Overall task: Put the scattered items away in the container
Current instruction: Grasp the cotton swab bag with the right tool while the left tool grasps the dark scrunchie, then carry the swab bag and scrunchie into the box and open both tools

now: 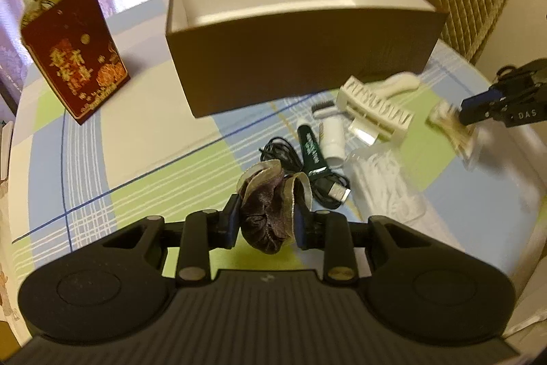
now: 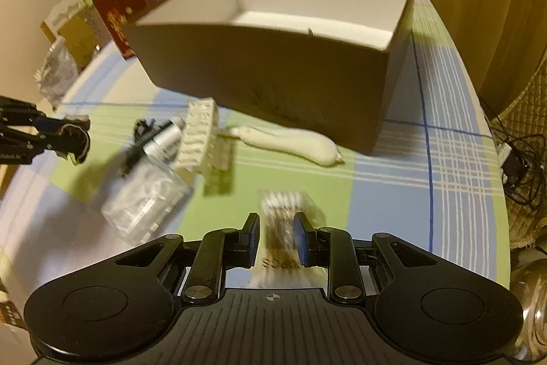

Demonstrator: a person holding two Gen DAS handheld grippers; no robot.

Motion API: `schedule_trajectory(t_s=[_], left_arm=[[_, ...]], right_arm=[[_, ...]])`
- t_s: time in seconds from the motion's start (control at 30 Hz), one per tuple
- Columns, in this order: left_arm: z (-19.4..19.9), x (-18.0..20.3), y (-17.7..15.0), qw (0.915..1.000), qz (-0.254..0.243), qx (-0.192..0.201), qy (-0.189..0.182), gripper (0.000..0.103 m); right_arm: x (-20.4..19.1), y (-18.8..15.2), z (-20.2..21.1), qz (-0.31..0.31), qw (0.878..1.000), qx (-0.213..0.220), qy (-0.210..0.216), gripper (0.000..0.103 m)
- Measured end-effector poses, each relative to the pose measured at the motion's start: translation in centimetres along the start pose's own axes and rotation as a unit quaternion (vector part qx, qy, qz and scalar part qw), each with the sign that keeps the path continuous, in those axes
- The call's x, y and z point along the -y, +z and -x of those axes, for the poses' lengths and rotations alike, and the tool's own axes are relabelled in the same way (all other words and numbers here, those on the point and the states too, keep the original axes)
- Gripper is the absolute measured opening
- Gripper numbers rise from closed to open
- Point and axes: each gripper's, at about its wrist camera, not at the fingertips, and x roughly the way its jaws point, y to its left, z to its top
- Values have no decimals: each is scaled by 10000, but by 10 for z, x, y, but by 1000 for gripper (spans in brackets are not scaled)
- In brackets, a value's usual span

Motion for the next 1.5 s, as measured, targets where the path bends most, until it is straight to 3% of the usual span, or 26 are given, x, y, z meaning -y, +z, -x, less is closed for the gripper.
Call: schedule_trajectory(t_s=[0.2, 0.4, 0.43, 0.47, 0.63, 0.73, 0.83, 0.93, 1.0, 1.03, 1.07, 1.17, 1.5], left_arm=[[28, 4, 9, 9992, 108, 382, -84, 25], [37, 9, 16, 9987, 129, 498, -53, 25], [36, 9, 15, 9987, 153, 485, -59, 25], [35, 10, 14, 9987, 191, 461, -59, 25], [26, 10, 7, 9989, 334, 313, -84, 25], [23, 10, 6, 9990, 362, 267, -46, 25], [19, 9, 7, 9989, 410, 233, -30, 25], [15, 7, 8, 9989, 433, 201, 15, 25], [12, 6, 10, 9988, 455, 177, 24, 25], [11, 5, 11, 9988, 457, 166, 35, 25], [9, 5, 12, 9988, 454, 157, 41, 25], [6, 7, 15, 9990, 424, 158, 12, 25], [6, 12, 35, 9987, 328, 352, -144, 25]], right_arm=[[-7, 10, 18, 42, 9994, 252, 228, 29], [-4, 9, 19, -78, 9996, 269, 18, 32], [-4, 7, 18, -96, 9996, 257, -75, 63], [-4, 4, 18, -118, 9991, 322, -234, 103], [-5, -5, 2, -93, 9988, 250, -417, 103], [-1, -6, -15, -160, 9990, 61, -404, 84], [-2, -6, -28, -103, 9989, -19, -463, 82], [-1, -4, -39, -105, 9990, -111, -432, 54], [0, -4, -44, -80, 9988, -114, -471, 54], [0, -4, -46, -19, 9987, -126, -498, 49], [-2, -5, -47, 73, 9986, -144, -511, 35], [-5, -5, -45, 273, 9983, -180, -479, 27], [-9, 17, -1, 129, 9994, 310, 106, 26]])
